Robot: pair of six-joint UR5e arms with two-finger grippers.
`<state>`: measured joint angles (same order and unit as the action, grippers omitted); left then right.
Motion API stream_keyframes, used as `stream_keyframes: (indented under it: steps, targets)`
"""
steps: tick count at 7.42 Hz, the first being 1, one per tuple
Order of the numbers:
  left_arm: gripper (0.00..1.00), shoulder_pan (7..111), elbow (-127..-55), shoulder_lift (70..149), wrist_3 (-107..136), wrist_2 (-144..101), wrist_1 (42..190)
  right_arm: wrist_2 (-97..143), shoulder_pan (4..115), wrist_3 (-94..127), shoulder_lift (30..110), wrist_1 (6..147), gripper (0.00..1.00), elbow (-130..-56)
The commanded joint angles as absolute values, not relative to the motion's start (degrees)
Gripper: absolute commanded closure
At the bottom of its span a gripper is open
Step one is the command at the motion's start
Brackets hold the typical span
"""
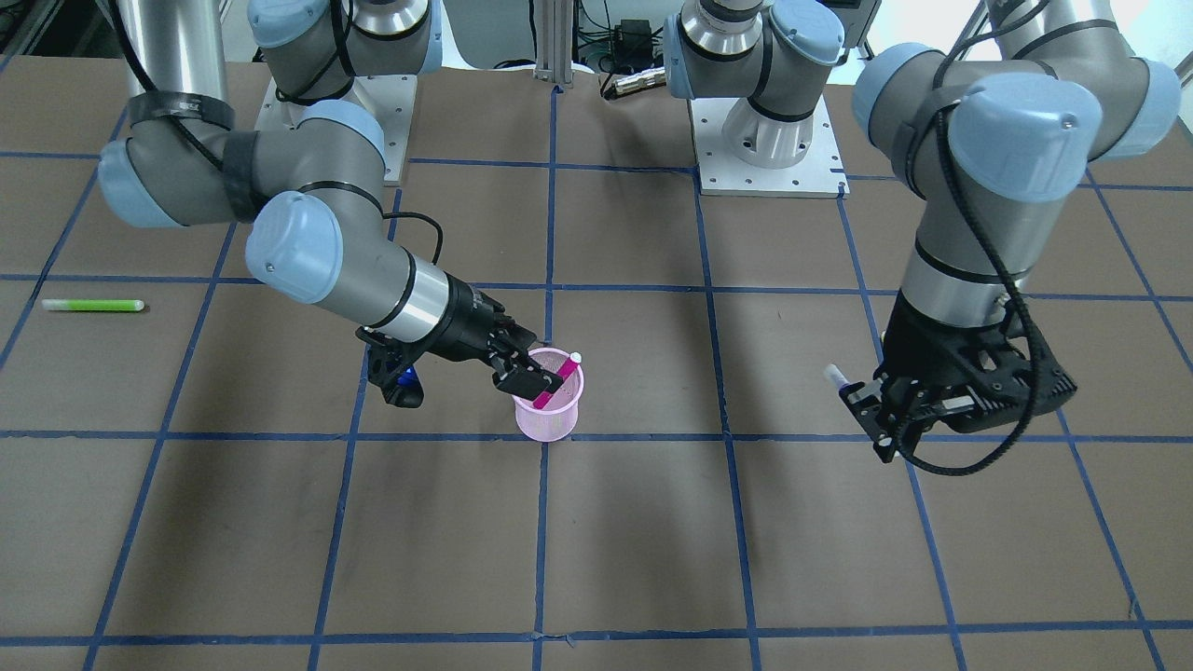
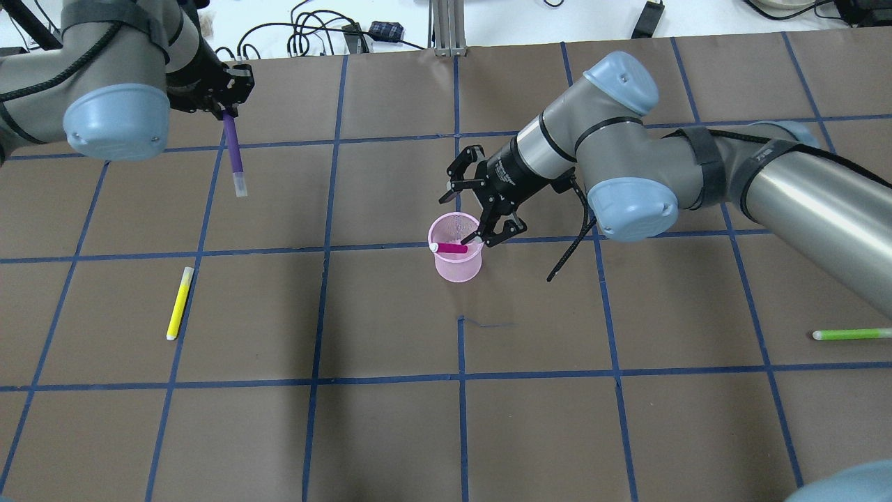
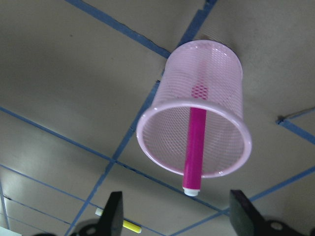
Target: Insert purple and pink pens into pink cup
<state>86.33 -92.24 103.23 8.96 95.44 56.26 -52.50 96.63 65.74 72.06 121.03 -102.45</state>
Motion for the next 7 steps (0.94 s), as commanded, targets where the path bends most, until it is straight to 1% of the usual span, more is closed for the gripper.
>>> stream_keyframes:
  steps: [1,3,4,6,7]
  targets:
    - [1.0,93.3,-92.29,103.01,20.85,95.36,55.9,-58.49,93.0,56.84,73.64,109.41,0.0,-93.21]
    - [1.0,100.95,-93.07,104.49,35.17,95.54,50.04,-71.13,87.22,37.27,75.4,93.16,0.0,-85.21]
    - [1.0,104.81,-94.12,105.2,40.81,98.5,48.18,-77.02,84.4,28.48,77.06,87.68,0.0,-82.73]
    - [1.0,112.2,-96.06,105.91,43.84,106.07,45.72,-86.62,81.66,17.71,79.62,86.13,0.0,-82.62]
    - [1.0,113.8,-96.33,106.52,49.86,106.26,44.57,-89.1,81.22,14.36,79.98,86.22,0.0,-82.53]
